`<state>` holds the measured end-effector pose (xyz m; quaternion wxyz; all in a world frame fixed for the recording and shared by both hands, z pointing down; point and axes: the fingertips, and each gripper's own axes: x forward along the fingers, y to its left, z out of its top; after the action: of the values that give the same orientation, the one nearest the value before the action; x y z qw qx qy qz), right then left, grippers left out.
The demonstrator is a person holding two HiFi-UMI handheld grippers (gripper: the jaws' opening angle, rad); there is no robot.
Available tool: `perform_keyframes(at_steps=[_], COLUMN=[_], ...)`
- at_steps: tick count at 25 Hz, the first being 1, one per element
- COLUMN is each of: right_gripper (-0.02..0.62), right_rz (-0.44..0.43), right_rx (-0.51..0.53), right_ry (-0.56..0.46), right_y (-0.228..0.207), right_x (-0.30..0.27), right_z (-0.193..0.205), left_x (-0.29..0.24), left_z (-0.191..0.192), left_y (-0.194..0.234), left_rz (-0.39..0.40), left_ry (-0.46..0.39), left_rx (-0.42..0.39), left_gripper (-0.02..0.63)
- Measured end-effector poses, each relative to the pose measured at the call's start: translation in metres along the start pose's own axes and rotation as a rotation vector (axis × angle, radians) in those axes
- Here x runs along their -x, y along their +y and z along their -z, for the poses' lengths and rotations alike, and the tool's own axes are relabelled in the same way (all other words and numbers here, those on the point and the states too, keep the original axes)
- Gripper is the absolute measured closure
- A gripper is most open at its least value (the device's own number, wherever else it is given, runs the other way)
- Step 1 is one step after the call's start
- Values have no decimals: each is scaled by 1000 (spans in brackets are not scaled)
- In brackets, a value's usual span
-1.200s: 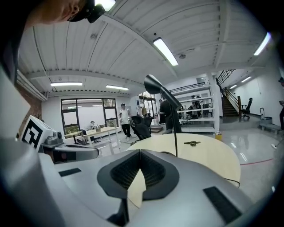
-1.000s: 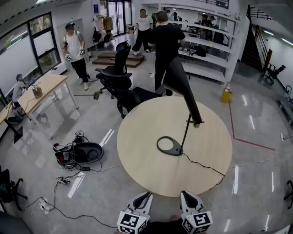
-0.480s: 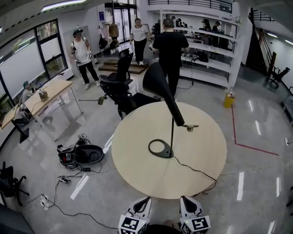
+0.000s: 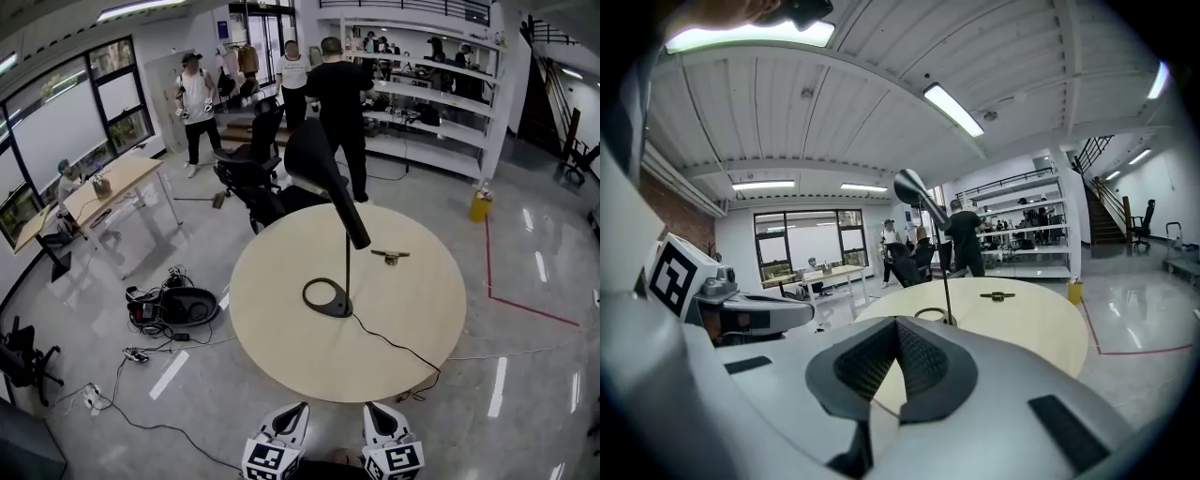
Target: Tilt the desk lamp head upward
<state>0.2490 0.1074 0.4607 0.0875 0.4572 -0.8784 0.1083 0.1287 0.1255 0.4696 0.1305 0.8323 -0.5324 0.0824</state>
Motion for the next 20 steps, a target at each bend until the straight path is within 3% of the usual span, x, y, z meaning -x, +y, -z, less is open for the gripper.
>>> perform_keyframes(at_steps=[20], right_gripper=[581], right_rz=[-64], right_rx=[33], right_ry=[-1], right_y=[-7], right_x=[9], right_z=[-1], left_x=[5], left_z=[-3], left_y=[-17], left_rz=[-69], left_ry=[-25], left_rx=[-3], left_gripper=[560])
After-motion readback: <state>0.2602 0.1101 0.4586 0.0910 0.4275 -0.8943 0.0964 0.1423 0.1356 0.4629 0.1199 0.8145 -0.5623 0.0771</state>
